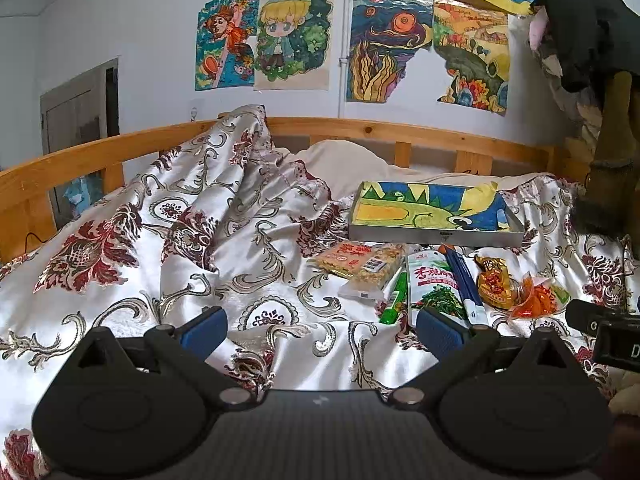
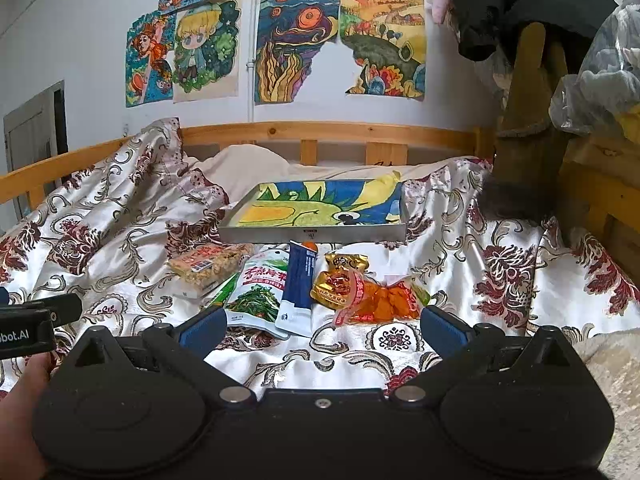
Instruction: Organize snacks
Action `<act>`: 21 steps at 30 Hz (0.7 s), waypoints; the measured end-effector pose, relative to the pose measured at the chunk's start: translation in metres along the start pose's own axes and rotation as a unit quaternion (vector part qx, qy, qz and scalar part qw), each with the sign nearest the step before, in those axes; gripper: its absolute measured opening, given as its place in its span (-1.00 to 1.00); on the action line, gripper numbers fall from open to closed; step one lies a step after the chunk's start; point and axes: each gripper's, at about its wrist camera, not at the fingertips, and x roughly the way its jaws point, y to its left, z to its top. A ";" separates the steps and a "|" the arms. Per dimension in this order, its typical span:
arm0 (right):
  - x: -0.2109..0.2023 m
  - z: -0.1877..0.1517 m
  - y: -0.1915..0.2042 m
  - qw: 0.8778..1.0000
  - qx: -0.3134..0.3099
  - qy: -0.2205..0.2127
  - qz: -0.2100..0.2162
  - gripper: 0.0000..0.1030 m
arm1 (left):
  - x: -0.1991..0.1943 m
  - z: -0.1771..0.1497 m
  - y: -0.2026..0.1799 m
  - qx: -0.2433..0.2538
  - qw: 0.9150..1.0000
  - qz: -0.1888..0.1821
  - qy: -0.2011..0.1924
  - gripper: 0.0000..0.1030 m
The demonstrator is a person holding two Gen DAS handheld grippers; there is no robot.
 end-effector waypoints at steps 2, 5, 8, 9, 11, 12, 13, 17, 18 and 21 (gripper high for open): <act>0.003 0.003 -0.001 1.000 0.004 0.007 0.001 0.99 | 0.004 0.002 0.001 0.000 1.000 0.002 -0.001 0.99; 0.010 0.009 -0.001 1.000 0.008 0.012 0.007 0.99 | 0.015 0.009 0.002 0.001 1.000 0.008 0.000 0.99; 0.019 0.019 -0.001 1.000 0.009 0.012 0.019 0.99 | 0.028 0.018 0.003 0.000 1.000 0.012 0.003 0.99; 0.023 0.023 -0.002 1.000 0.009 0.012 0.025 0.99 | 0.032 0.021 0.003 0.002 1.000 0.014 0.003 0.99; 0.032 0.030 -0.003 0.999 0.009 0.015 0.039 0.99 | 0.042 0.025 0.004 0.008 1.000 0.021 0.005 0.99; 0.038 0.034 -0.003 0.999 0.011 0.018 0.045 0.99 | 0.046 0.027 0.004 0.011 1.000 0.025 0.006 0.99; 0.044 0.037 -0.004 0.998 0.014 0.023 0.054 0.99 | 0.051 0.029 0.005 0.012 0.999 0.029 0.008 0.99; 0.065 0.047 -0.004 0.997 0.004 0.030 0.073 0.99 | 0.070 0.036 0.006 0.012 0.999 0.039 0.018 0.99; 0.070 0.048 -0.004 0.997 0.001 0.031 0.077 0.99 | 0.075 0.037 0.006 0.013 0.999 0.040 0.020 0.99; 0.088 0.053 -0.003 0.995 -0.012 0.044 0.093 0.99 | 0.092 0.043 0.003 0.017 0.999 0.042 0.028 0.99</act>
